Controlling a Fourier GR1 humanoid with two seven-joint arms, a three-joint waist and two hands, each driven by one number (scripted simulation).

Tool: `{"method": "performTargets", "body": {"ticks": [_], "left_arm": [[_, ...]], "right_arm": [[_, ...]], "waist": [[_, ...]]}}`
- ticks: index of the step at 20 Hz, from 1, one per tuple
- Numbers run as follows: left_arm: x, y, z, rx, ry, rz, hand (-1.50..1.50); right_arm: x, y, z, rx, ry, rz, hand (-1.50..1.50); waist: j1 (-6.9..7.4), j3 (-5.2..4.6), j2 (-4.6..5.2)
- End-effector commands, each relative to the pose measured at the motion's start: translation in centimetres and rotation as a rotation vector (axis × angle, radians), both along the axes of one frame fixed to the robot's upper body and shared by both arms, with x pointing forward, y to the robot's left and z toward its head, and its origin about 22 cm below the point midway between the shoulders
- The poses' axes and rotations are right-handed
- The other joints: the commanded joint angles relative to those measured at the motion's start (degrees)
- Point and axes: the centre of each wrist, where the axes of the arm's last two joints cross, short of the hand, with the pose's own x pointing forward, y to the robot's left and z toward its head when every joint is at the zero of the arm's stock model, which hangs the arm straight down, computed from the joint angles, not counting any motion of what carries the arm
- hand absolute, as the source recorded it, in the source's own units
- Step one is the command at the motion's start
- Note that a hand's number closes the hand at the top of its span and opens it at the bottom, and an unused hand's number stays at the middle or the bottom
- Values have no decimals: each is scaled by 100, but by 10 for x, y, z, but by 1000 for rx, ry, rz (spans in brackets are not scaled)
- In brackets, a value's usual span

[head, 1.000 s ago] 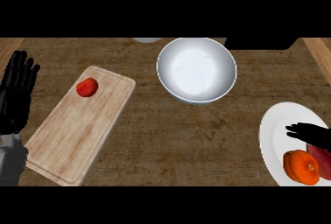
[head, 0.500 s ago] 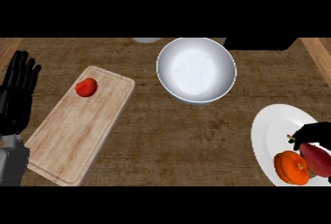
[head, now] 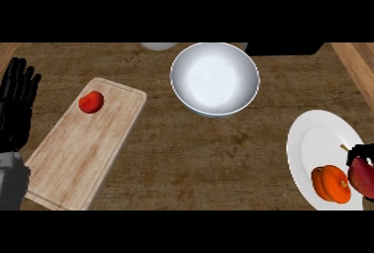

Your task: Pick the pear from the plate and place it in the bowl

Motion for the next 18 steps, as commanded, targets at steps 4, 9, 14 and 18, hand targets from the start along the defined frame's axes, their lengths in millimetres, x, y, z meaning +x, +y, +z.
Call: {"method": "performTargets", "body": {"ticks": [4, 9, 14, 18], "left_arm": [[-14, 24, -1, 27, 7, 95, 0], [-18, 24, -5, 5, 32, 64, 0], [-19, 20, -7, 20, 31, 81, 0], [-20, 20, -4, -1, 22, 56, 0]], "right_arm": [[-84, -66, -18, -151, 93, -813, 150], [-80, -60, 13, -210, -99, -997, 150], [-78, -37, 46, -208, -254, -1038, 150], [-49, 7, 93, -55, -380, -929, 150]], "waist": [[-531, 1, -90], [-351, -7, -88], [-428, -13, -98], [-289, -17, -136]]}}
